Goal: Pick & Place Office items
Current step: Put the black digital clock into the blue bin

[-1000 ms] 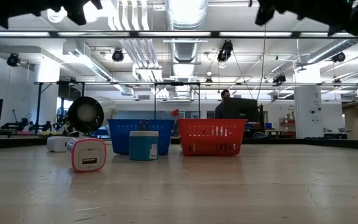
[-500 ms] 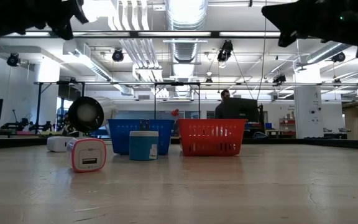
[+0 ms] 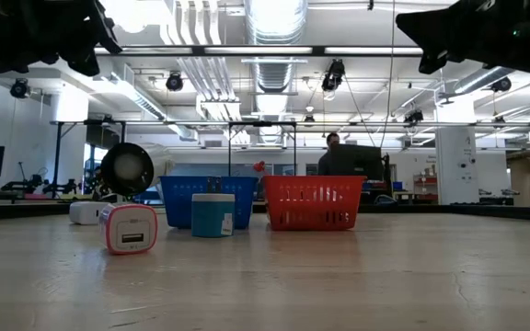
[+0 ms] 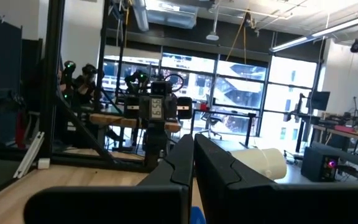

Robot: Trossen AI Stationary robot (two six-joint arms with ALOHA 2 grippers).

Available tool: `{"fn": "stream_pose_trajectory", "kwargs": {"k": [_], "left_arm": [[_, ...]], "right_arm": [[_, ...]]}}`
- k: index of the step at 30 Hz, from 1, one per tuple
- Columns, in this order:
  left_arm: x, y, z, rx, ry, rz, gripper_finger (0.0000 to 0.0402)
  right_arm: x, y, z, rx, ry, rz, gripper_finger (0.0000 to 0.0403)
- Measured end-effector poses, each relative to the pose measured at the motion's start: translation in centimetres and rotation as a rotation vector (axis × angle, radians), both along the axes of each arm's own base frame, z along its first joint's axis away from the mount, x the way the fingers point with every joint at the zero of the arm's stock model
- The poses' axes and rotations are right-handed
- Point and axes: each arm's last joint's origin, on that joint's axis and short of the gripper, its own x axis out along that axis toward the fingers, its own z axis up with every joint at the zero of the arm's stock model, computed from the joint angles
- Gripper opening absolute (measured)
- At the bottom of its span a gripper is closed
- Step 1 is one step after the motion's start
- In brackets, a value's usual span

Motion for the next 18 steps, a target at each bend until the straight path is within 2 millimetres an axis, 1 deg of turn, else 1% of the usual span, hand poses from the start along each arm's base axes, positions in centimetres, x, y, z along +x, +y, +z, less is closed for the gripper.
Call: {"fn": "stream_pose_trajectory", "kwargs": {"k": [5,8,10,14,18], "left_arm": [[-0.2,0.0,0.4,0.002,-0.036,-0.001,0.0149],[-0.4,0.0,1.3,0.002,-0.136,0.024,0.0149],[-0.4,0.2,1.8,-0.013,-0.169,0.072,0.0149],[0.0,0.5,3.3,-0.043,-0.131,0.159,0.0149],[1.2,0.7,4.8,-0.050,-0.021,0.187,0.0149]], "right_arm": [[0.0,-0.1,0.0,0.003,0.000,-0.003,0.0008],[0.0,-0.1,0.0,0.004,0.000,-0.016,0.0008],[0.0,-0.1,0.0,0.008,0.000,-0.033,0.0008],[0.1,-0.2,0.0,0.009,0.004,-0.037,0.0008],[0.1,-0.2,0.0,0.003,0.008,-0.040,0.0008]]}}
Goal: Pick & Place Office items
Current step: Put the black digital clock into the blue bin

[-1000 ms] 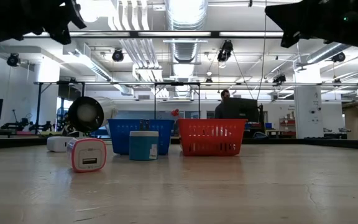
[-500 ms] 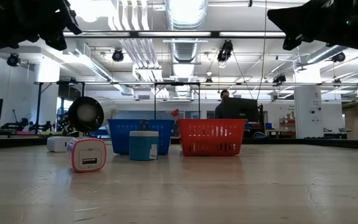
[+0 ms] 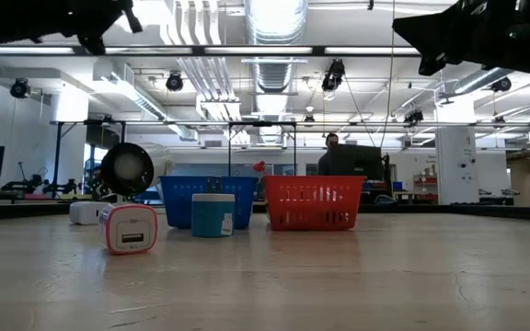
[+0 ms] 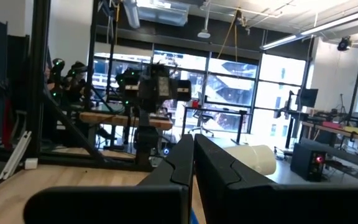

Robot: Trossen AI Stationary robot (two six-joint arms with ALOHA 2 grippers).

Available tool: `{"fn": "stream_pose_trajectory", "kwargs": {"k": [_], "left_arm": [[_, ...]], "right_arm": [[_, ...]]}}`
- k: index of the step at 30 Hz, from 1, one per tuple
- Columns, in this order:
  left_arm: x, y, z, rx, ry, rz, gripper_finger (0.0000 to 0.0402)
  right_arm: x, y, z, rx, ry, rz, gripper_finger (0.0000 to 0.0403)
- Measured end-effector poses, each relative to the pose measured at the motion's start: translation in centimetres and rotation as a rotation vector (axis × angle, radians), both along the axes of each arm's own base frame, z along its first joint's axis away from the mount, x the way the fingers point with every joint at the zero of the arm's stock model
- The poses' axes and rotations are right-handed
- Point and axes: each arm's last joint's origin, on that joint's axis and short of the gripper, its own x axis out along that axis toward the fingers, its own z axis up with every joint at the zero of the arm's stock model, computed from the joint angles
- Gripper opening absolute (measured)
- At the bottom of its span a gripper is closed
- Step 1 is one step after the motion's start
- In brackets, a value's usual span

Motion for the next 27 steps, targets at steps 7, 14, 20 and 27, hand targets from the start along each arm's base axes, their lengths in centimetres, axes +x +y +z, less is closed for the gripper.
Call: {"fn": "stream_pose_trajectory", "kwargs": {"k": [7,14,20,27], "left_arm": [[4.8,0.8,2.5,-0.031,0.317,0.053,0.0149],[10.9,1.5,3.0,-0.060,0.692,0.052,0.0149],[15.0,2.1,1.4,-0.071,0.949,0.046,0.0149],[18.0,2.5,-1.4,-0.086,1.096,0.005,0.0149]], "right_arm": [[0.0,-0.1,0.0,0.007,0.000,-0.017,0.0008],[0.0,-0.1,0.0,0.009,0.003,-0.016,0.0008],[0.0,-0.1,-0.1,0.010,0.006,-0.015,0.0008],[0.0,0.0,-0.1,0.011,0.006,-0.014,0.0008]]}}
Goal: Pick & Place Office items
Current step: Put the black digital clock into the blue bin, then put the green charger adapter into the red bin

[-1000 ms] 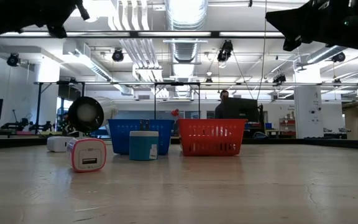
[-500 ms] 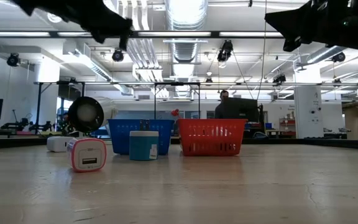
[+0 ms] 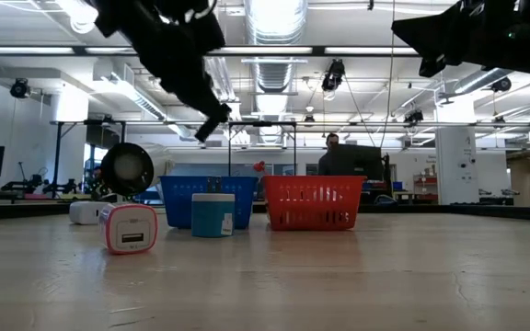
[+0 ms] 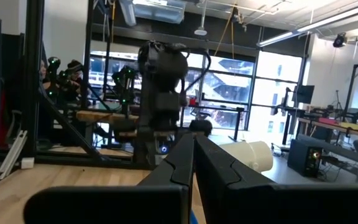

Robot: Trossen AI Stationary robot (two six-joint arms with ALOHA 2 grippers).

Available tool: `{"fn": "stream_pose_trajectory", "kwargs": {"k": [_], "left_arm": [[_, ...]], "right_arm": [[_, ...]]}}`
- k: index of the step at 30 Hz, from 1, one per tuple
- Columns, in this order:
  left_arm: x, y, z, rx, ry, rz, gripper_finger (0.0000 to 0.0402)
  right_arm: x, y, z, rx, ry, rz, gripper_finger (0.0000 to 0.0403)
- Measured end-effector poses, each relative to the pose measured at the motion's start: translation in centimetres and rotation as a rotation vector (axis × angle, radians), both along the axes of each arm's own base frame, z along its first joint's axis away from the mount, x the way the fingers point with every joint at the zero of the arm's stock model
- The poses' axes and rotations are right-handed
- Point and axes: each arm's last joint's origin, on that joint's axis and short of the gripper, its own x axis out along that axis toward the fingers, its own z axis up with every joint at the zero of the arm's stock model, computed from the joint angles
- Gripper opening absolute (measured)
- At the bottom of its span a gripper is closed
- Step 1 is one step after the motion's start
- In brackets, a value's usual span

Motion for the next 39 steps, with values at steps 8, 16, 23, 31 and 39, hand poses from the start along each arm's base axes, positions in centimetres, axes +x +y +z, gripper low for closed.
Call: {"fn": "stream_pose_trajectory", "kwargs": {"k": [8,16,23,31,39], "left_arm": [[2.0,1.0,-3.6,-0.019,0.130,0.020,0.0149],[3.2,1.8,-5.8,-0.017,0.204,0.014,0.0149],[3.4,2.0,-6.7,-0.017,0.235,0.003,0.0149],[3.4,2.3,-7.3,-0.032,0.254,0.026,0.0161],[3.4,2.3,-7.4,-0.032,0.257,0.026,0.0217]], "right_arm": [[0.0,0.0,0.0,0.000,0.000,0.001,0.0008],[0.0,0.0,0.0,0.000,0.001,0.000,0.0008],[0.0,0.0,0.0,-0.002,0.002,0.000,0.0008],[0.0,0.0,0.0,0.000,0.004,0.000,0.0008],[0.0,0.0,0.0,-0.002,0.005,0.000,0.0008]]}}
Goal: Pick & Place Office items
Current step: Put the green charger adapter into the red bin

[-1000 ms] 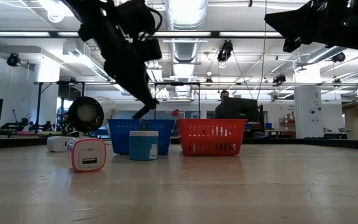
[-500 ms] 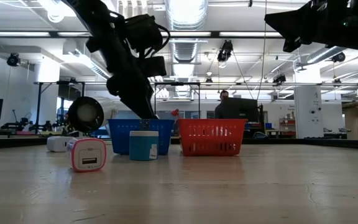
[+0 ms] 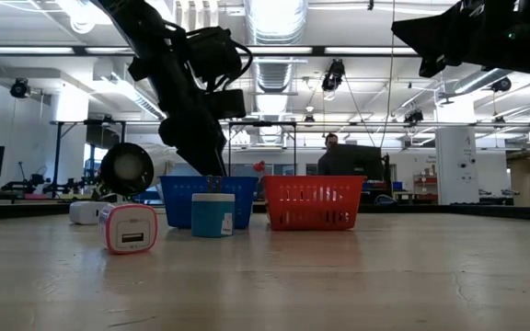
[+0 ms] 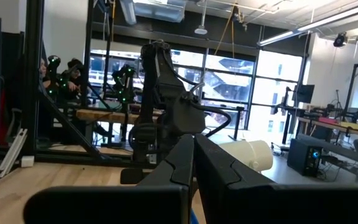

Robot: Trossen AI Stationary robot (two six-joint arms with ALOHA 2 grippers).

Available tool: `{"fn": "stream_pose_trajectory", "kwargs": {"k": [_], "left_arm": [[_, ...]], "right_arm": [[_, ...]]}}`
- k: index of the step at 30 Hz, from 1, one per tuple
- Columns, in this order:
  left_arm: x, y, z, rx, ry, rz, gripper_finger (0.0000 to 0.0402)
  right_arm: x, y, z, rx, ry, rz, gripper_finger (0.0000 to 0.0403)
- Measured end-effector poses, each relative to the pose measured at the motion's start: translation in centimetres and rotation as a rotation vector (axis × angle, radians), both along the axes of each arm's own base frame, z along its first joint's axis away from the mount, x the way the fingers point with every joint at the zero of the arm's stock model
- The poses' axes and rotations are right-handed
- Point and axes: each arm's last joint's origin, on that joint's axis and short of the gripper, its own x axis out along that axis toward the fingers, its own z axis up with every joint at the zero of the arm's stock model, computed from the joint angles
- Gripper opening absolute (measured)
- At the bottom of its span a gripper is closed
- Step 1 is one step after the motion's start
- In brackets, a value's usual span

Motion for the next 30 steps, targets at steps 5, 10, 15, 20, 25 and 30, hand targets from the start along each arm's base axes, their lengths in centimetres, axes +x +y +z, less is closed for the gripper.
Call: {"fn": "stream_pose_trajectory", "kwargs": {"k": [5,10,15,20,25,30], "left_arm": [[0.0,0.0,0.0,-0.001,0.001,0.000,0.0186],[-0.2,-0.1,1.1,0.006,-0.023,-0.009,0.0173],[-1.9,-0.5,5.3,0.046,-0.148,-0.037,0.0157],[-5.5,-1.3,10.1,0.062,-0.334,-0.053,0.0070],[-9.7,-2.2,13.0,0.077,-0.534,-0.078,0.0010],[-13.9,-3.0,13.4,0.114,-0.684,-0.084,0.0003]], "right_arm": [[0.0,0.0,0.0,0.001,0.000,0.000,0.0008],[0.0,0.0,0.0,0.003,0.000,0.001,0.0008],[0.0,0.0,-0.1,0.002,0.005,0.001,0.0008],[0.0,0.0,-0.1,0.003,0.011,0.001,0.0008],[0.0,0.0,-0.1,0.007,0.011,0.002,0.0008],[0.0,0.0,-0.1,0.011,0.010,0.003,0.0008]]}}
